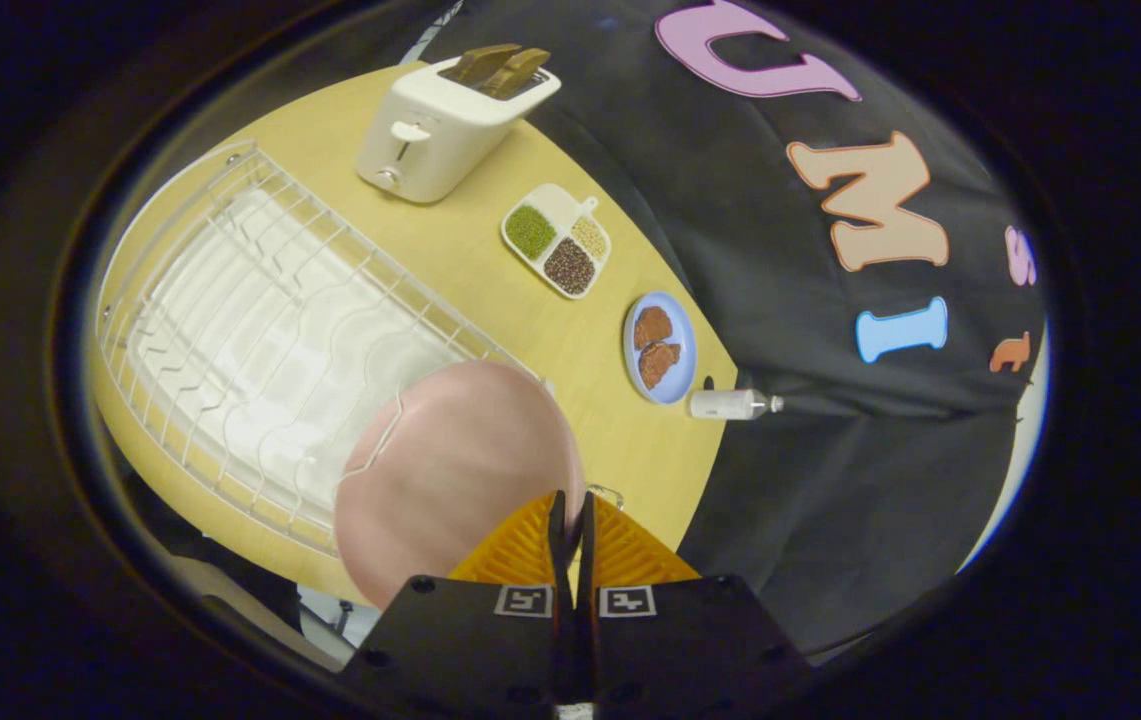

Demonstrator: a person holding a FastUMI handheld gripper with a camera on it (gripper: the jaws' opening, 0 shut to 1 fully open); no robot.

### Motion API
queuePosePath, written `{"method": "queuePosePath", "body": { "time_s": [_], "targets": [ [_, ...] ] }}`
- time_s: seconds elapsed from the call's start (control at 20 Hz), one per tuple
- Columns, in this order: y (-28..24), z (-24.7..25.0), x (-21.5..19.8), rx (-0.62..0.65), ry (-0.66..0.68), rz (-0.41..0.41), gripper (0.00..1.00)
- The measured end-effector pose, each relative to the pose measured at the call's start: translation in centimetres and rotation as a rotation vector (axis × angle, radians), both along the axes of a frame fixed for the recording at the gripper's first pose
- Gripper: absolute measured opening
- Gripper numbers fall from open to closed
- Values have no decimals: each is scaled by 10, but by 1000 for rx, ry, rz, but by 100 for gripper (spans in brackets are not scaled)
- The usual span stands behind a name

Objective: Take the plate from the dish rack, then take the spoon from the basket and place it into the plate.

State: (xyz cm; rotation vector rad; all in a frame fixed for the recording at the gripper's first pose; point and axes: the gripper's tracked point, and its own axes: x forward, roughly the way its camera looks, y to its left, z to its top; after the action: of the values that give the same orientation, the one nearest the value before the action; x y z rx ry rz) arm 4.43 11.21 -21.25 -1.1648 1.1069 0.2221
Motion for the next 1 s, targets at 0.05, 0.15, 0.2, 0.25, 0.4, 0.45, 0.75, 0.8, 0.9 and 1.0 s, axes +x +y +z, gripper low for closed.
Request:
{"method": "queuePosePath", "body": {
  "time_s": [0.05, 0.15, 0.2, 0.25, 0.4, 0.45, 0.75, 0.8, 0.9, 1.0],
  "targets": [
    [2, 1, 0, 2, 3, 5, 3],
    [3, 6, 2, 3, 9, 5, 3],
    [2, 7, 2, 2, 3, 1, 3],
    [-2, 15, 7, -32, -13, 30, 3],
    [-9, 31, 7, -38, -16, 21, 3],
    [-12, 35, 7, -28, -24, 11, 3],
    [-51, 66, -3, 18, -110, -36, 3],
    [-60, 72, -5, 38, -129, -60, 3],
    [-82, 84, -9, 70, -170, -105, 3],
    [-103, 90, -17, 124, -199, -163, 3]
  ]
}}
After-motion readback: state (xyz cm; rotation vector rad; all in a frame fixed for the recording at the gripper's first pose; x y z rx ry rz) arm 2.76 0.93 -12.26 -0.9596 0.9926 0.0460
